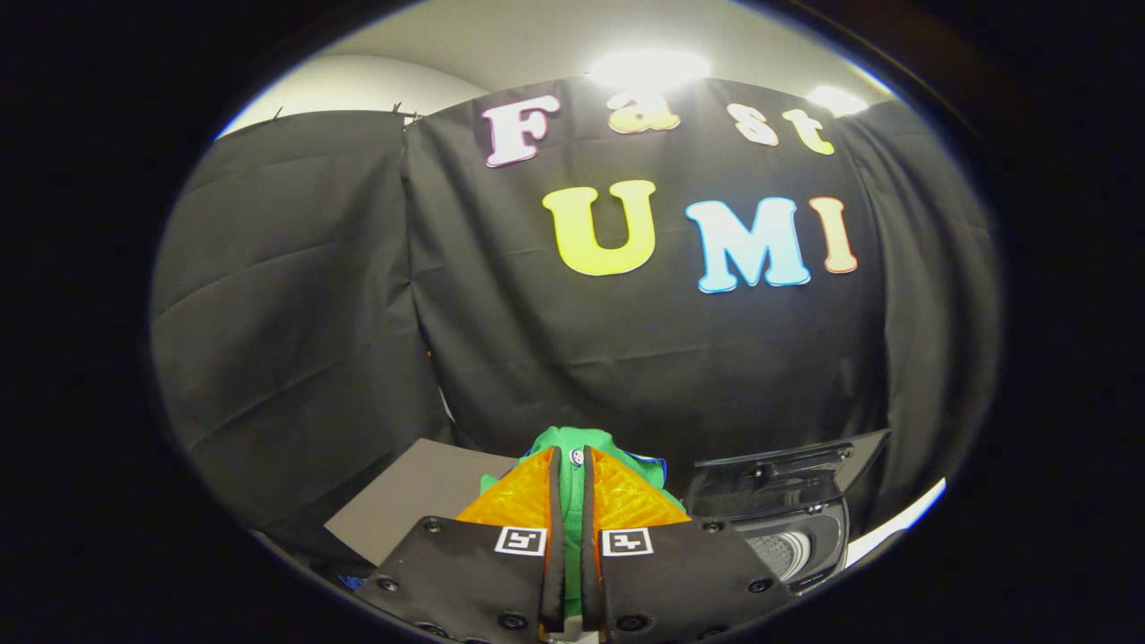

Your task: Put the clothes into the washing machine and then close the washing machine lid.

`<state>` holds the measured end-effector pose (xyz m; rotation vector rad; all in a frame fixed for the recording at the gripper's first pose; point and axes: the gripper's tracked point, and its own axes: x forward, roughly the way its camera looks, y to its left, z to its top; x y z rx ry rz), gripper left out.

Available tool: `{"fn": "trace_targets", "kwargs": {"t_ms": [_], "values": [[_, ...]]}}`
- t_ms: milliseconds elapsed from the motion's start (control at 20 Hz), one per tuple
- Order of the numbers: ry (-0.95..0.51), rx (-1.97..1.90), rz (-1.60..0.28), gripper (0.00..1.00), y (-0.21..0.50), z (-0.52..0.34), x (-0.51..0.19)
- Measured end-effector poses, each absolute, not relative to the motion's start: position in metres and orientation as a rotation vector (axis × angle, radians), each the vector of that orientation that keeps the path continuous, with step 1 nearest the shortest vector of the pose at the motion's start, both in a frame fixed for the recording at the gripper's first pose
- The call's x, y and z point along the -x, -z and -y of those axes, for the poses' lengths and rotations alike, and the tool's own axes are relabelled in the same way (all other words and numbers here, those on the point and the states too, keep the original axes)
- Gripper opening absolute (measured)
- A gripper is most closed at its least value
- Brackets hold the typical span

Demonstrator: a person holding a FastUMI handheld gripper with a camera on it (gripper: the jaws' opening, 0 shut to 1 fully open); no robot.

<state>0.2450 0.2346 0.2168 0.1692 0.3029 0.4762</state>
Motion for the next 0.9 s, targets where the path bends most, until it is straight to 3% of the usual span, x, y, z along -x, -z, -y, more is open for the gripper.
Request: {"fn": "trace_targets", "kwargs": {"t_ms": [900], "values": [[-0.27,-0.184,-0.346,0.09,-0.117,-0.07,-0.296]]}}
